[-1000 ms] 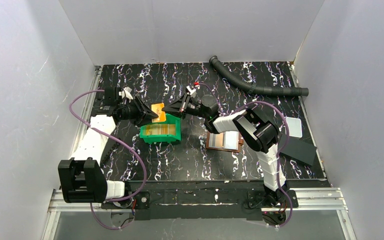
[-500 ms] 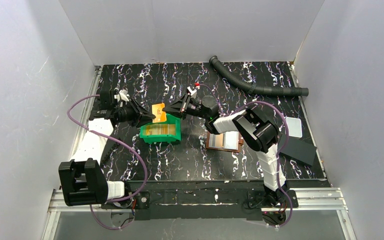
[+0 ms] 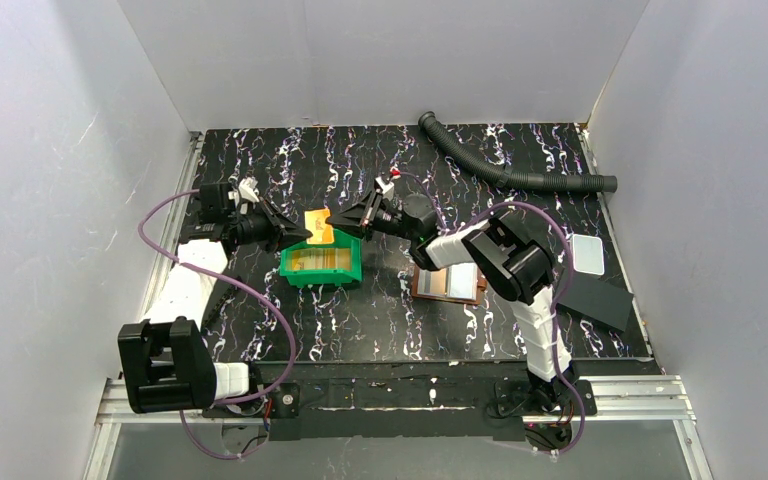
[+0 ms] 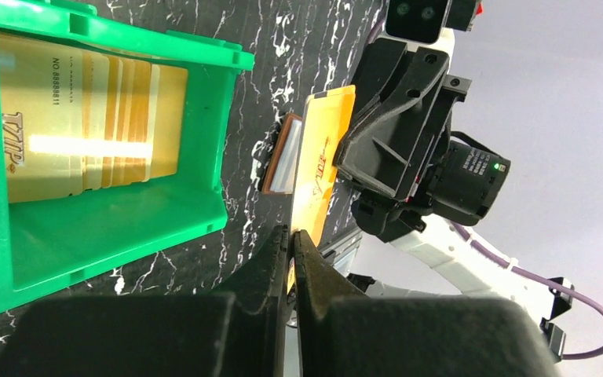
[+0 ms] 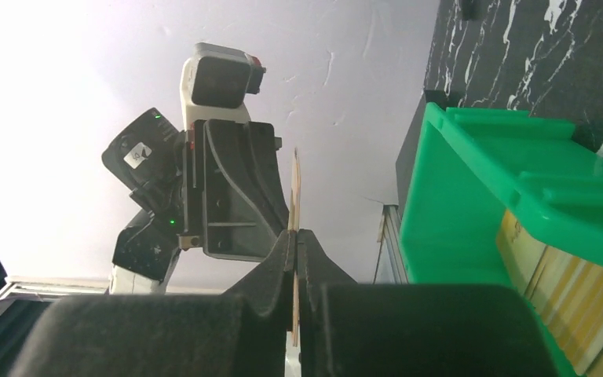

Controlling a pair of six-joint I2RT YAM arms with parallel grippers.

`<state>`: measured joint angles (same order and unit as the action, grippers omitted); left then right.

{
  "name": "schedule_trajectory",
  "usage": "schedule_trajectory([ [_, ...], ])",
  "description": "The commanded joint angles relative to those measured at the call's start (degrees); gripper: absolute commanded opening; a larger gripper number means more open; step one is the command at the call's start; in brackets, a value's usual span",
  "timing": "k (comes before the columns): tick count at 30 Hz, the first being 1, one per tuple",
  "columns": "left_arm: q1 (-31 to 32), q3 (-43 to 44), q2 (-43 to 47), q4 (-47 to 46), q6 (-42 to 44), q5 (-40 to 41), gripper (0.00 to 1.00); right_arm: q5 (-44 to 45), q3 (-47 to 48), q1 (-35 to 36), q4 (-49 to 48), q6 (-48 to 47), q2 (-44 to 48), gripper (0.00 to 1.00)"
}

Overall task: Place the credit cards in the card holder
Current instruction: Place the credit card in the storage box.

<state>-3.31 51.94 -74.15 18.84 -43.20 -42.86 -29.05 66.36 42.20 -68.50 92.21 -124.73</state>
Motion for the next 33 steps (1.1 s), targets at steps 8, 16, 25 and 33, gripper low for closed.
schedule_trajectory([
  [8, -0.3, -1.7, 1.5, 3.4, 3.4, 3.8, 0.00, 0.6, -2.6, 0.6, -2.4, -2.9, -0.6, 0.35],
  [16, -1.6, -5.7, 2.5, -6.0, -3.1, 1.5, 0.00, 0.6, -6.6, 1.7, -9.7, 0.4, -0.3, 0.52],
  [25, -2.6, -8.3, 3.6, -10.3, -7.5, 0.9, 0.00, 0.2, -9.1, 2.1, -6.5, -2.4, 2.1, 0.56],
  [33, -3.3, -9.9, 3.8, -14.5, -10.7, -0.9, 0.00, 1.0, -8.6, 3.3, -15.9, 6.4, 0.2, 0.31],
])
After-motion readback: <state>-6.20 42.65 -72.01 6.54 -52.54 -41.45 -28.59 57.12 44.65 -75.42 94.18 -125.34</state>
